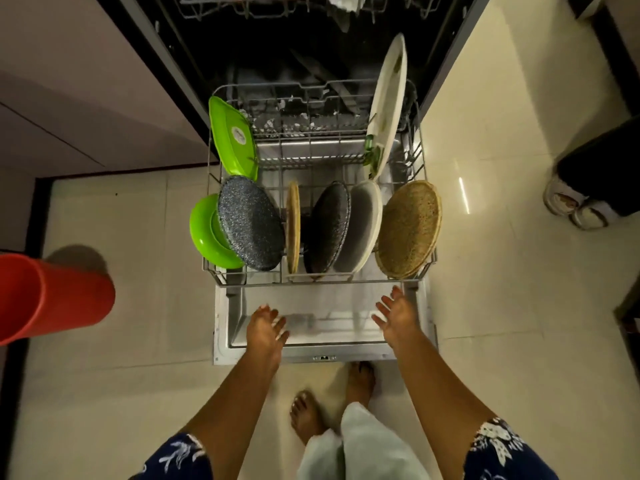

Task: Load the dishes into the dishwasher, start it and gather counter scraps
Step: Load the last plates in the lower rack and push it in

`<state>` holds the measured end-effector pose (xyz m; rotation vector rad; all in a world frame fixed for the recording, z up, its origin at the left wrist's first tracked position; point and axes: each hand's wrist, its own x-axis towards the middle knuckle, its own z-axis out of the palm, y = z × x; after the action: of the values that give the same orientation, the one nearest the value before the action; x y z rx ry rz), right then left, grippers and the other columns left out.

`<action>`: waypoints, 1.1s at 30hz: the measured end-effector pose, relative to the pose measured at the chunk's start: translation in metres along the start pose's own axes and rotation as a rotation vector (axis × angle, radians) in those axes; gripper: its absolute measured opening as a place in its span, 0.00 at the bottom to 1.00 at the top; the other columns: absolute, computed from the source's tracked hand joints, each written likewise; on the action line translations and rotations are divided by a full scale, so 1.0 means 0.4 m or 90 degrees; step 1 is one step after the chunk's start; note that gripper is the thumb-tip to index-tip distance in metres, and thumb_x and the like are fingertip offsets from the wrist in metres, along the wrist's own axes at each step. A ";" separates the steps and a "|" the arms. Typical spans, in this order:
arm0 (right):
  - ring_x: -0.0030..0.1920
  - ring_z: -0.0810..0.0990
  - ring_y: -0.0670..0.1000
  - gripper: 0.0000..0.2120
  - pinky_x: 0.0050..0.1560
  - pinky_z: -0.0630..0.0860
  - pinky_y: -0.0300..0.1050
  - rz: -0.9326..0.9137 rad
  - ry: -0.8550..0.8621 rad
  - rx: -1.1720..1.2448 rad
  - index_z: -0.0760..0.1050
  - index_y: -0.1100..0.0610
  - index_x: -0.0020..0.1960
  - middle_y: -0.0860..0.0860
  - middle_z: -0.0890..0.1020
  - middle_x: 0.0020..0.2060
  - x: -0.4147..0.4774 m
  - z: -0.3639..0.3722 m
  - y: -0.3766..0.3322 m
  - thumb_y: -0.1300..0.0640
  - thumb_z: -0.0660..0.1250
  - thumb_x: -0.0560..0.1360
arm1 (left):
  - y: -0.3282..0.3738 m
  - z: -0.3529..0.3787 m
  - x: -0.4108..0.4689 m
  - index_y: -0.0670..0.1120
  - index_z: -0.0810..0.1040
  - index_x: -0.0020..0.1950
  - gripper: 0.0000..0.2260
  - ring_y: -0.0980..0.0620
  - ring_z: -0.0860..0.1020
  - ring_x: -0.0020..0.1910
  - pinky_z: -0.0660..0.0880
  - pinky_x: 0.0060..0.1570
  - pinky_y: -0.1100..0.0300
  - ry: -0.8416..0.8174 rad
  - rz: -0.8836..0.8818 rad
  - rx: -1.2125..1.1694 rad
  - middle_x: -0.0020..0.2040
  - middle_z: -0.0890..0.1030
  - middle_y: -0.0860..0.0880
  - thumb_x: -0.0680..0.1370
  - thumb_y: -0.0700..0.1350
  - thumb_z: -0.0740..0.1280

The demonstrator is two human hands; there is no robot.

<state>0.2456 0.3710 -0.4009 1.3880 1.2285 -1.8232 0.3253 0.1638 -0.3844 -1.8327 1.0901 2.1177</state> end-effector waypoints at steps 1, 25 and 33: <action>0.71 0.64 0.58 0.23 0.68 0.63 0.57 0.003 0.005 0.044 0.57 0.56 0.74 0.55 0.64 0.72 0.013 0.019 0.014 0.49 0.50 0.82 | 0.011 -0.006 0.028 0.46 0.66 0.71 0.16 0.41 0.69 0.68 0.65 0.64 0.47 0.009 -0.016 -0.056 0.69 0.70 0.44 0.83 0.48 0.54; 0.47 0.79 0.51 0.10 0.53 0.75 0.53 -0.095 0.028 0.216 0.68 0.56 0.60 0.55 0.76 0.56 0.174 0.165 -0.065 0.59 0.50 0.83 | 0.181 0.146 0.186 0.45 0.52 0.78 0.35 0.34 0.61 0.72 0.58 0.70 0.37 -0.046 -0.089 -0.398 0.75 0.59 0.39 0.78 0.65 0.52; 0.38 0.82 0.49 0.10 0.43 0.80 0.46 -0.111 -0.020 0.162 0.70 0.56 0.57 0.54 0.80 0.48 0.227 0.245 -0.177 0.58 0.51 0.83 | 0.283 0.232 0.265 0.44 0.57 0.76 0.34 0.38 0.68 0.65 0.64 0.64 0.42 -0.116 -0.021 -0.327 0.64 0.70 0.40 0.78 0.64 0.55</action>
<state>0.1128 0.3248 -0.4568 1.4144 1.1646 -2.1769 0.1633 0.0998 -0.4323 -1.7641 0.4997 2.6603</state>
